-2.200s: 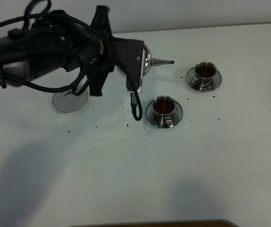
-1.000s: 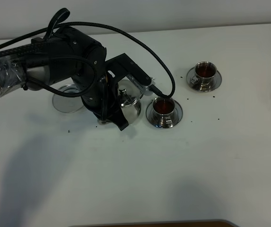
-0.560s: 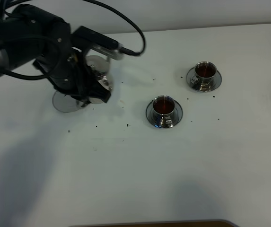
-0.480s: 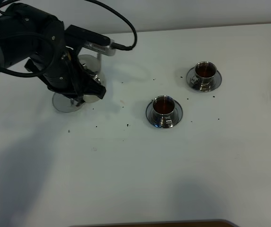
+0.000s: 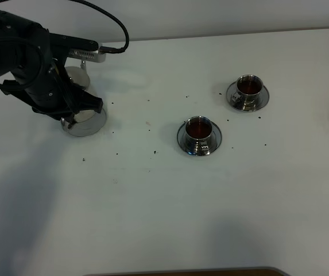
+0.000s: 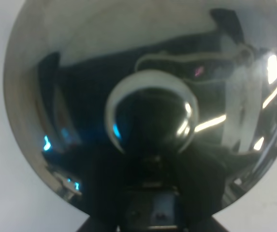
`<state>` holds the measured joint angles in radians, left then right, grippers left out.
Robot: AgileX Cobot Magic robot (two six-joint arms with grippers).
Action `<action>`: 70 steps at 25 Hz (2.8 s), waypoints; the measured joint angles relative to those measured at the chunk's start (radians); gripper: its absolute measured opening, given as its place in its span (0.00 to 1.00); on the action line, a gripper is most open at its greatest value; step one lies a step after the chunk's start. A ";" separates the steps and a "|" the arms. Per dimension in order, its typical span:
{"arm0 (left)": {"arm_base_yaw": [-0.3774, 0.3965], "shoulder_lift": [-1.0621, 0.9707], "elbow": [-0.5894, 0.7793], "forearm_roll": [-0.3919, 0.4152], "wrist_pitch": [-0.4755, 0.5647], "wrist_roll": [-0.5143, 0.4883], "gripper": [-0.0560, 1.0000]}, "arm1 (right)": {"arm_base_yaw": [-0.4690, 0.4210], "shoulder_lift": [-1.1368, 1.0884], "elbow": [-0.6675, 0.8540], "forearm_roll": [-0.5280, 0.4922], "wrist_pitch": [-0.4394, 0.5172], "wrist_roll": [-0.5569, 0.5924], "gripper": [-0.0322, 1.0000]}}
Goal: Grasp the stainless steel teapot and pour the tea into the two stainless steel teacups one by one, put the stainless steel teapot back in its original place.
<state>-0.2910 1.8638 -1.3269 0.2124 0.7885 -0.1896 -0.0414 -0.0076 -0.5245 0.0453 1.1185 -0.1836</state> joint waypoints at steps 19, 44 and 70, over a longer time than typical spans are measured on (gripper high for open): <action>0.021 0.105 0.034 0.001 -0.150 -0.010 0.29 | 0.000 0.000 0.000 0.000 0.000 0.000 0.44; 0.028 0.115 0.034 0.001 -0.160 -0.010 0.34 | 0.000 0.000 0.000 0.000 0.000 0.000 0.44; 0.028 -0.106 0.034 -0.094 0.352 0.050 0.47 | 0.000 0.000 0.000 0.000 0.000 0.000 0.44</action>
<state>-0.2629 1.7582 -1.2927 0.1180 1.1404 -0.1400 -0.0414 -0.0076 -0.5245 0.0453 1.1185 -0.1836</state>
